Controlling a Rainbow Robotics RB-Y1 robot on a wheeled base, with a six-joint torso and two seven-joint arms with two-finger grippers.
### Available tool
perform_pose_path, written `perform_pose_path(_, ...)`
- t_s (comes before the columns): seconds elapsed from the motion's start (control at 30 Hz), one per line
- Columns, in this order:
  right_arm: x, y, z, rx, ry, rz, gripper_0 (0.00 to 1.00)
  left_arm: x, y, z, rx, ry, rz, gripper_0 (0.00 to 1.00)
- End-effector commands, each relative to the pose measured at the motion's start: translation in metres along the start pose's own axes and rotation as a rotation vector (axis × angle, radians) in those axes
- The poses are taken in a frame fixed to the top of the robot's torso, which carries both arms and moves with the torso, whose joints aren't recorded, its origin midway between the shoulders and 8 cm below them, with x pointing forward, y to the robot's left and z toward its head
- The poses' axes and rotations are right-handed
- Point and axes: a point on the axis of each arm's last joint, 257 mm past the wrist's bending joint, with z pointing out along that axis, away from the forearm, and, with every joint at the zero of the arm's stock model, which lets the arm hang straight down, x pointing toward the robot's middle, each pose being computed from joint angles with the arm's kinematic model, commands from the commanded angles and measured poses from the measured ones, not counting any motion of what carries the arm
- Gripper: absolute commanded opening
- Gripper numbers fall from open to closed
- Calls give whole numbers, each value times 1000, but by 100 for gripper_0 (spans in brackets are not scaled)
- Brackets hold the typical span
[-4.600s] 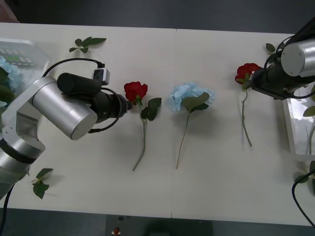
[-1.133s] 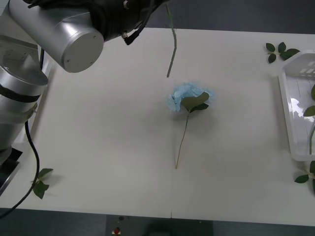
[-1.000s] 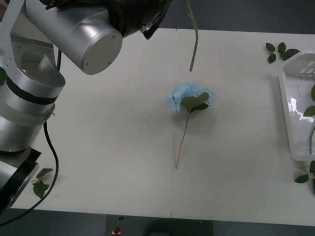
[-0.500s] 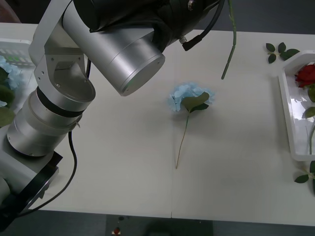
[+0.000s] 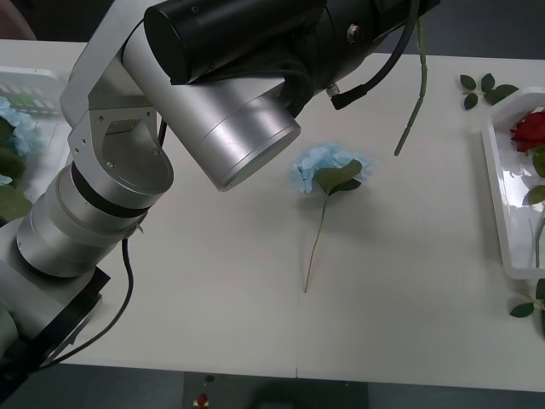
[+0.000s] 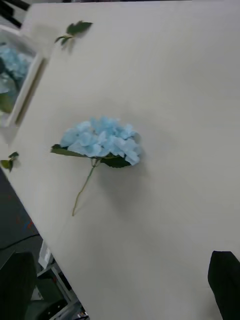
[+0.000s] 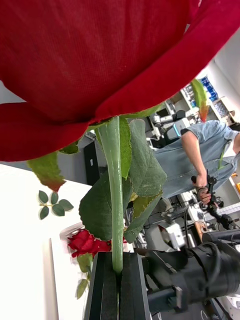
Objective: Put the red flowers into the right box and the blue flowers into the left box
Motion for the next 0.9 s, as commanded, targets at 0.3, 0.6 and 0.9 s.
perform_pose_path(0.3,-37,102,29,-374,-160,-242,100,-13,-30,-7,61,-28,20,0)
perform_pose_path(0.6,-55,137,47,-505,-190,-187,100,-13,-30,-7,61,-28,20,0)
perform_pose_path(0.9,-92,174,71,-613,-202,-88,100,-13,-30,-7,61,-28,20,0)
